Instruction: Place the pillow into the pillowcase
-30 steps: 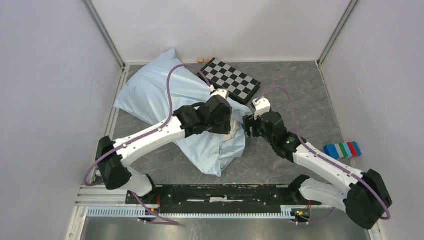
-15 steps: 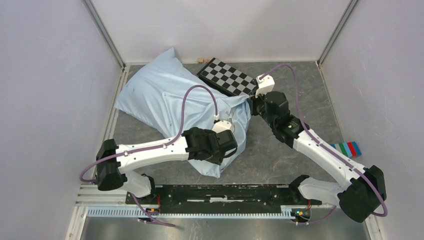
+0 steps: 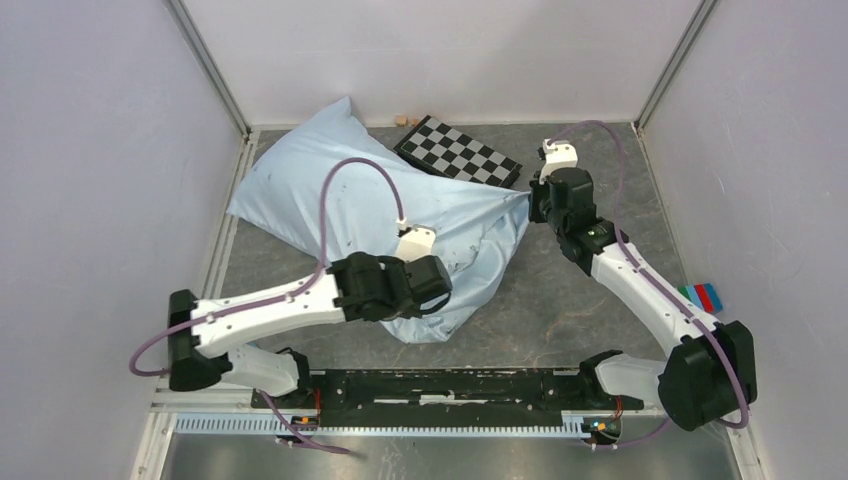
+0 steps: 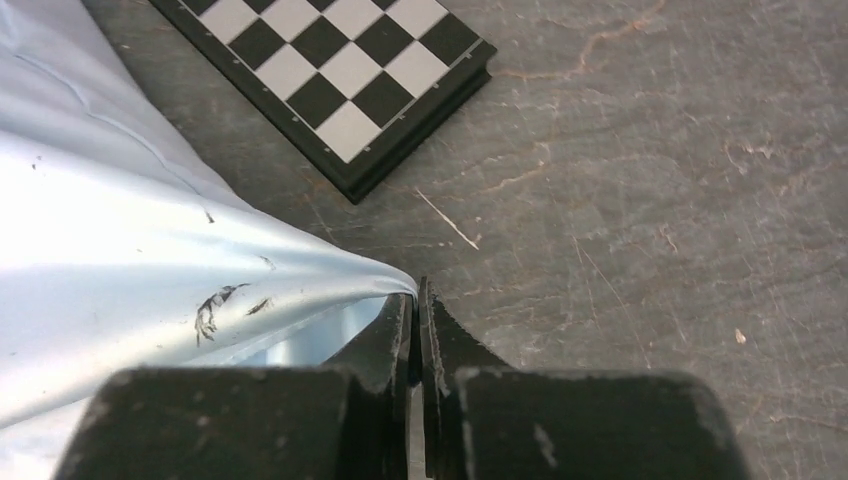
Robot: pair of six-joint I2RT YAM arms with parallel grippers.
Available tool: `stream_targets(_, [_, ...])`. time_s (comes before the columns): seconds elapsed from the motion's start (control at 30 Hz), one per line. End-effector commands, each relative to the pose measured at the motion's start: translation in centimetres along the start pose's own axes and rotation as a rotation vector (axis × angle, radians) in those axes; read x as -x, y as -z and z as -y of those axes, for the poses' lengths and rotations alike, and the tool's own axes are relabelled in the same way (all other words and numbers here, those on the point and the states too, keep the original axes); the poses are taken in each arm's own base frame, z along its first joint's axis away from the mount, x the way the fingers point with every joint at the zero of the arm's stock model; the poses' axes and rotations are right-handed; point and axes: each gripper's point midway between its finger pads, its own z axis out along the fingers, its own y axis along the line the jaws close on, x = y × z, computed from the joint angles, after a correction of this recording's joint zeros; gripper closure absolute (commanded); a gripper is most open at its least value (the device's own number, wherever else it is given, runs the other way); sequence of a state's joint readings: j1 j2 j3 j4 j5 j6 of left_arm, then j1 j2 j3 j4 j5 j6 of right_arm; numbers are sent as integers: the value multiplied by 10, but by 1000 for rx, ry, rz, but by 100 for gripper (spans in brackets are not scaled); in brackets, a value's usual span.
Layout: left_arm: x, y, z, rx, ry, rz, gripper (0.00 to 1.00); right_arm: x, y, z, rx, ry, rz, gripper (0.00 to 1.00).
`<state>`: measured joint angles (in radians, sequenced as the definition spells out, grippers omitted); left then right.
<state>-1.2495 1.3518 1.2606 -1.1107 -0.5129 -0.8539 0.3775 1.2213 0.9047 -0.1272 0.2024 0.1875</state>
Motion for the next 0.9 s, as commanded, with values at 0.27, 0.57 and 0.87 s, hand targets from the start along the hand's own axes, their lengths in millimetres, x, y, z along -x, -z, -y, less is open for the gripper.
stream_targets(0.27, [53,76,10,-347,178,292,98,-6,13,5,44,-33,6,59])
stream_targets(0.57, [81,92,28,-385,165,342,91,-10,88,-37,311,-37,128,38])
stream_targets(0.87, [89,20,89,-153,-118,188,30,-55,95,-39,289,-180,66,56])
